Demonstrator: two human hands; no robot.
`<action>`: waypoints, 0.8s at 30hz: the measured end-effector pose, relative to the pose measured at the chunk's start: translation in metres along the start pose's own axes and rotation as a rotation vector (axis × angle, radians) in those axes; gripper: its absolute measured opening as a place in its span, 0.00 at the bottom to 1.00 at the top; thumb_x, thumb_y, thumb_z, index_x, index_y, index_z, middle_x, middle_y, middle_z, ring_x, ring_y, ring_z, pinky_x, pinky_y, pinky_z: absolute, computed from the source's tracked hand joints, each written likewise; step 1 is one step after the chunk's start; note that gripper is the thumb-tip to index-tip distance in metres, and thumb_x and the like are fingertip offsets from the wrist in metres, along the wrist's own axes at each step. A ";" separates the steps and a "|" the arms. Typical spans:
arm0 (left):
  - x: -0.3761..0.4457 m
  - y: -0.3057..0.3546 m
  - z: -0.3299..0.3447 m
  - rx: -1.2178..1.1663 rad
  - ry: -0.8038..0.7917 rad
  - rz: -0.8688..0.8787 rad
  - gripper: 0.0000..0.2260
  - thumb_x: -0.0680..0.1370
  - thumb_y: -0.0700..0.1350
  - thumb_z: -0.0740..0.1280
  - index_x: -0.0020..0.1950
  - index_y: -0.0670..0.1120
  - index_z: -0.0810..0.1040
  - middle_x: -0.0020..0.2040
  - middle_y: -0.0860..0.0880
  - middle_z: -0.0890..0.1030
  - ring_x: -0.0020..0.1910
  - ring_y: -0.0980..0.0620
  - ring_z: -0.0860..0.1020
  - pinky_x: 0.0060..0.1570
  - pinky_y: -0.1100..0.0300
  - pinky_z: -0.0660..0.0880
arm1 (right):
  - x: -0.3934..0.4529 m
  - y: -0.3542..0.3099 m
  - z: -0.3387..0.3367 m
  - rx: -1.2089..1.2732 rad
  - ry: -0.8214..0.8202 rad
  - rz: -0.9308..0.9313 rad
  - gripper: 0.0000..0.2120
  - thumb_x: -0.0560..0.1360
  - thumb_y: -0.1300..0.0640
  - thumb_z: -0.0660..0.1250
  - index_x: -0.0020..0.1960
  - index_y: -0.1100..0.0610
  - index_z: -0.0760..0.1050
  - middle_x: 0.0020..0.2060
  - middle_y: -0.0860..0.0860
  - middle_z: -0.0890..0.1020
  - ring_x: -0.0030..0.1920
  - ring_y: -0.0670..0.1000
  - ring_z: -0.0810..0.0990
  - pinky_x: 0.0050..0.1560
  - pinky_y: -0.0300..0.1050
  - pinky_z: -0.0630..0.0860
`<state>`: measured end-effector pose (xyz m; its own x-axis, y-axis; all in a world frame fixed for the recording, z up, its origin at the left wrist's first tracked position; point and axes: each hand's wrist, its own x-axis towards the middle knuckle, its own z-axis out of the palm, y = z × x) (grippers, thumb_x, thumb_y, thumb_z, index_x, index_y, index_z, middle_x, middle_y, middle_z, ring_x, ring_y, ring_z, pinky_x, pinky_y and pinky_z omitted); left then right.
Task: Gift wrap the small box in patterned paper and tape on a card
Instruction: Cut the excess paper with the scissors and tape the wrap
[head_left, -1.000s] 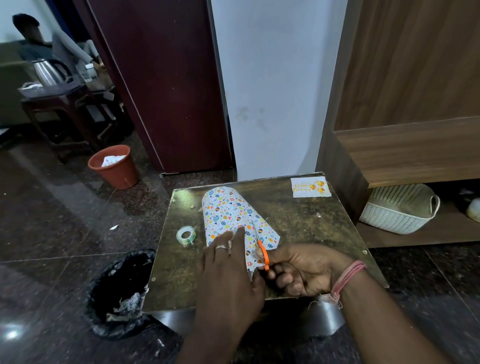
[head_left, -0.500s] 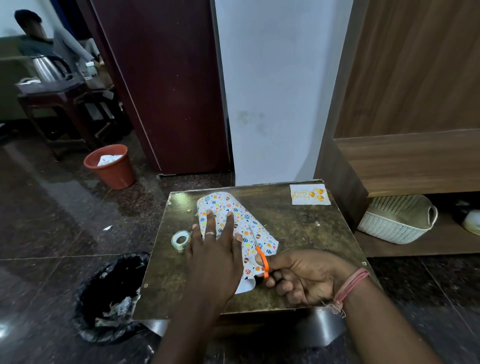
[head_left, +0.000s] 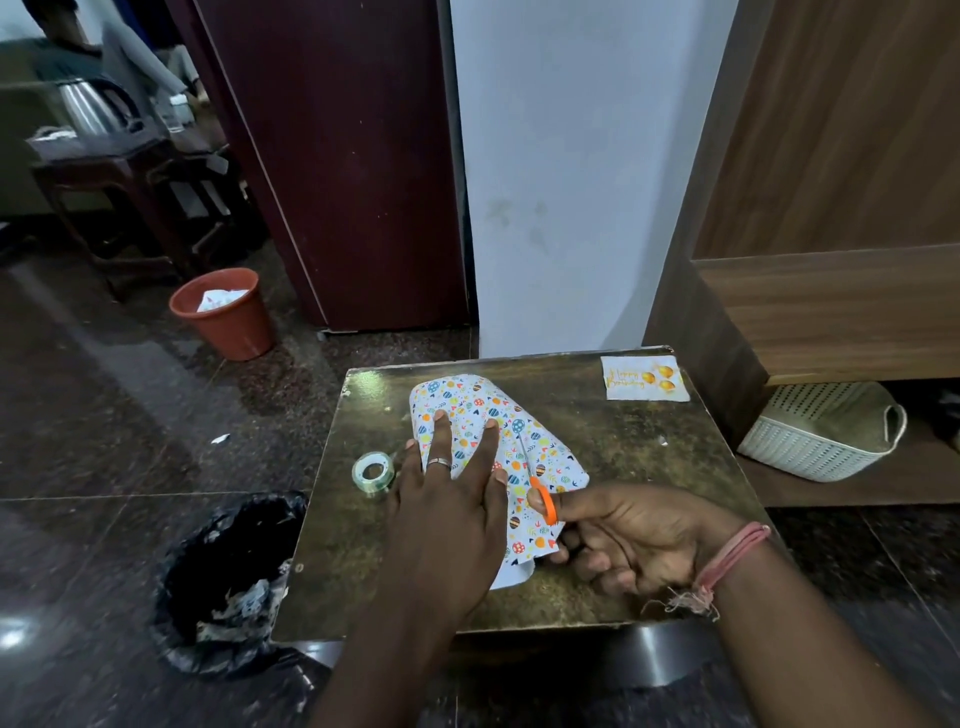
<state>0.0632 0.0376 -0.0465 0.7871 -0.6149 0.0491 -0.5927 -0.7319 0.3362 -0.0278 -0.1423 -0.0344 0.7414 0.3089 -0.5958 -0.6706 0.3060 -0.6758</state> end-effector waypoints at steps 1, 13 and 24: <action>0.000 0.000 0.000 -0.005 0.000 0.000 0.32 0.76 0.65 0.35 0.82 0.68 0.49 0.85 0.50 0.45 0.82 0.40 0.49 0.78 0.43 0.56 | -0.001 0.000 0.000 0.003 0.006 -0.002 0.14 0.72 0.45 0.74 0.45 0.55 0.79 0.36 0.51 0.73 0.25 0.43 0.66 0.19 0.33 0.63; -0.001 -0.001 0.002 0.005 0.010 0.031 0.32 0.76 0.65 0.35 0.82 0.67 0.49 0.85 0.48 0.44 0.82 0.39 0.49 0.79 0.45 0.54 | -0.002 -0.006 0.003 0.009 0.077 0.003 0.14 0.77 0.48 0.68 0.37 0.55 0.81 0.35 0.51 0.73 0.25 0.43 0.65 0.19 0.33 0.61; 0.002 -0.004 0.004 -0.002 0.034 0.051 0.31 0.78 0.63 0.38 0.82 0.64 0.55 0.85 0.43 0.47 0.82 0.36 0.52 0.80 0.45 0.52 | 0.007 -0.014 -0.001 0.010 0.097 0.012 0.09 0.76 0.52 0.72 0.46 0.57 0.78 0.37 0.53 0.73 0.24 0.43 0.64 0.18 0.32 0.59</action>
<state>0.0667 0.0383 -0.0518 0.7610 -0.6413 0.0983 -0.6322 -0.6990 0.3342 -0.0135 -0.1458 -0.0297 0.7321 0.2243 -0.6432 -0.6792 0.3116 -0.6645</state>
